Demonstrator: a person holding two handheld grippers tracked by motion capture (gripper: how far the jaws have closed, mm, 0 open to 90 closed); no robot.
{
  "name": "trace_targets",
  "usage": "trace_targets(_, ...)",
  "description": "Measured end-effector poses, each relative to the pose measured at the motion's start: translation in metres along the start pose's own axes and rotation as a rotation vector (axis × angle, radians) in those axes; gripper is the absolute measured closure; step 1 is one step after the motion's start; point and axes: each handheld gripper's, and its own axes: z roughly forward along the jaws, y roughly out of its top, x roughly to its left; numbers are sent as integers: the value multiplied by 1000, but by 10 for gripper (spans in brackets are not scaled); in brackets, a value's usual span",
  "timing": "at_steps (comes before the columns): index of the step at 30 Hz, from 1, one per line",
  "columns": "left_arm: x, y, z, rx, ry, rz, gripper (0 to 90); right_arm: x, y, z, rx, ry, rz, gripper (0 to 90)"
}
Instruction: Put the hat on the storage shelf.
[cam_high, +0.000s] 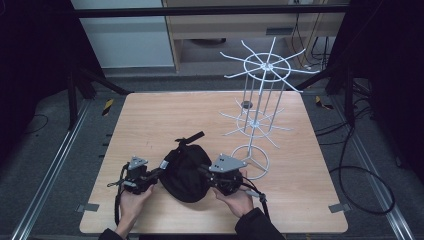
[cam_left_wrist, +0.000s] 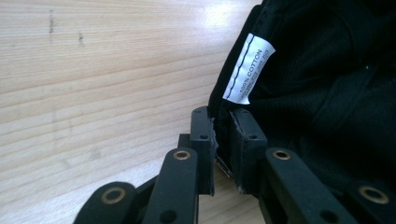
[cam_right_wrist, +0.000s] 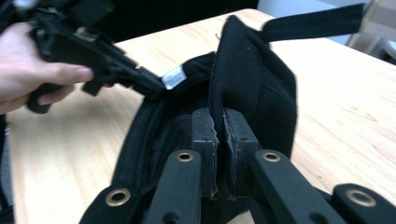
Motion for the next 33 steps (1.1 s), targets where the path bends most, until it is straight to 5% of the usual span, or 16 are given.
trace_targets(8, 0, 1, 3, -21, -23, 11, 787, 7, -15, -4, 14, 36, -1, 845)
trace_targets(22, 7, 3, -11, -36, -65, 1, 661, 6, -32, -6, 47, -36, 11, 845)
trace_targets(28, -2, 8, -38, -101, -66, 12, 616, 4, -33, -6, 53, -61, 21, 846)
trace_targets(33, -20, 15, -50, -133, -129, 28, 589, 4, -34, -7, 51, -67, 27, 845)
